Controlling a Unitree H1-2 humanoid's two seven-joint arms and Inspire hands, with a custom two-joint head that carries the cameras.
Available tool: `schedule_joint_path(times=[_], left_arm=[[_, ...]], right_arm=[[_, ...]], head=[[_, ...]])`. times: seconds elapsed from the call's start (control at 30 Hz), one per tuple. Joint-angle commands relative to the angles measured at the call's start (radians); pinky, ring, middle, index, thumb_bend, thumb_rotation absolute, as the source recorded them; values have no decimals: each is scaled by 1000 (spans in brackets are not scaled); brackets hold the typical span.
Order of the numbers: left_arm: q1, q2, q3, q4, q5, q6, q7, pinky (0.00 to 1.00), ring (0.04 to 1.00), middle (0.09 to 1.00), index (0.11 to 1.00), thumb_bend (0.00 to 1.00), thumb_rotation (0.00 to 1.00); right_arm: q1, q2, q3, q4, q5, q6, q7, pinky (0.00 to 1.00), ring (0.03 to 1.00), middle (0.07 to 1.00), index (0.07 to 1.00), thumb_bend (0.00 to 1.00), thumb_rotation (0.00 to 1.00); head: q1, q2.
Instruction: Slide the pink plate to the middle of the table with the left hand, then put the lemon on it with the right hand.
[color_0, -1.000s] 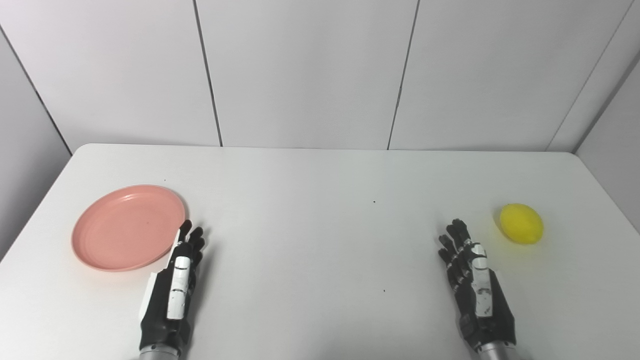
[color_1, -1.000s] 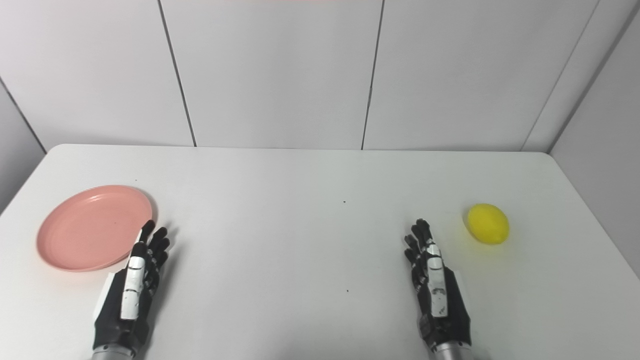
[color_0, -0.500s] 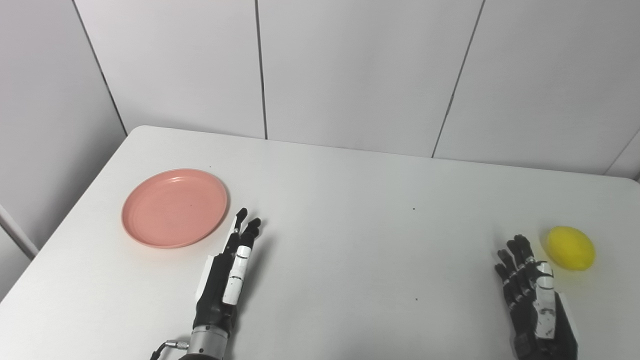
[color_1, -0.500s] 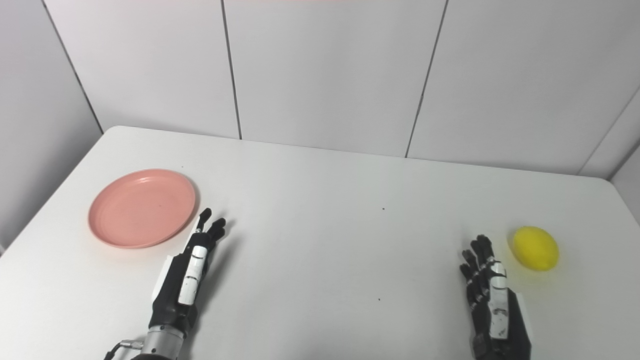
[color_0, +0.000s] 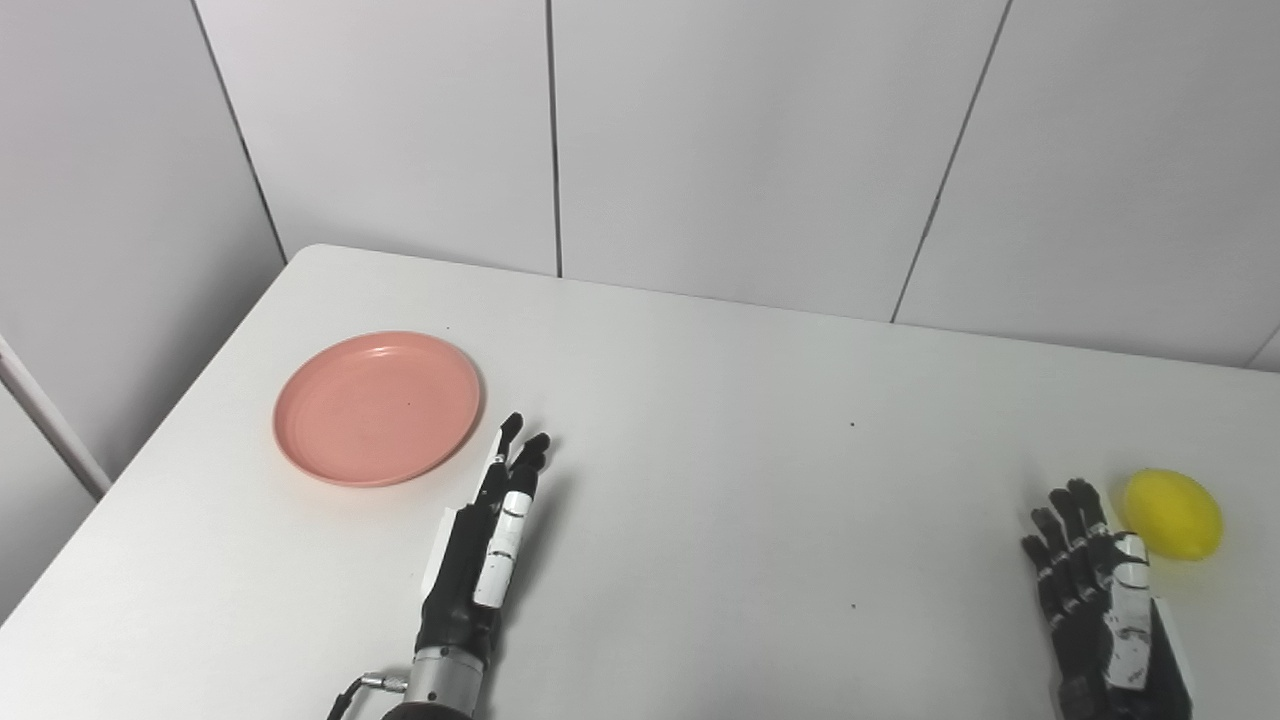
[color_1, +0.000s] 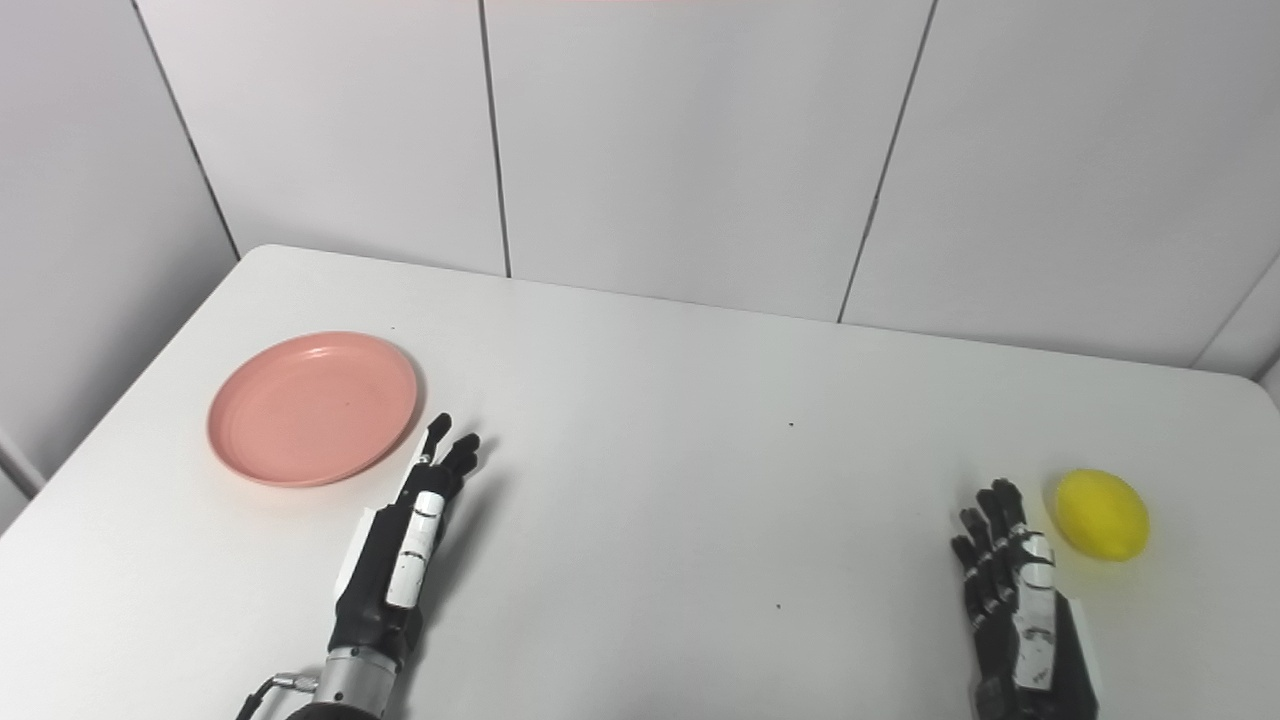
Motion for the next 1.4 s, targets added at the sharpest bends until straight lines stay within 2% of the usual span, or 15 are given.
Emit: schedule_joint_path(times=[0.0, 0.17, 0.57, 0.77, 0.97, 1.1, 1.23, 1.37], left_arm=[[48, -40, -17, 26, 9, -20, 5, 966, 936, 927, 964, 569, 1000], [47, -38, -25, 32, 30, -19, 17, 956, 933, 927, 957, 610, 1000], [56, -29, -15, 27, -8, -32, 9, 952, 929, 921, 949, 594, 995], [61, -19, 9, -15, -93, -51, -11, 909, 887, 878, 872, 711, 942], [51, 1, 27, -59, -130, -47, -27, 876, 862, 855, 837, 809, 906], [25, 20, 40, -83, -129, -35, -44, 849, 843, 834, 788, 860, 917], [-24, 32, 57, -81, -138, -30, -62, 815, 834, 834, 776, 902, 914], [-86, 43, 82, -60, -134, -49, -73, 797, 818, 822, 778, 891, 909]], right_arm=[[27, -2, -9, 55, 8, -31, 12, 1000, 995, 988, 980, 723, 986], [26, -12, -7, 64, -5, -39, 20, 1000, 999, 995, 992, 695, 1000], [35, 6, 0, 47, -9, -30, 17, 1000, 1000, 997, 986, 686, 1000], [38, 7, 1, 49, -7, -31, 22, 1000, 1000, 1000, 985, 683, 1000], [41, 15, 1, 42, -2, -27, 21, 1000, 1000, 1000, 991, 667, 1000], [42, 23, 5, 39, -1, -26, 20, 1000, 1000, 1000, 1000, 674, 1000], [45, 26, 11, 30, 0, -16, 22, 1000, 1000, 1000, 1000, 663, 1000], [49, 33, 15, 23, -10, -18, 13, 1000, 1000, 1000, 1000, 660, 1000]], head=[[13, -6], [11, -7], [-10, -22], [-1, -39], [7, -50], [2, -59], [-7, -64], [-14, -70]])
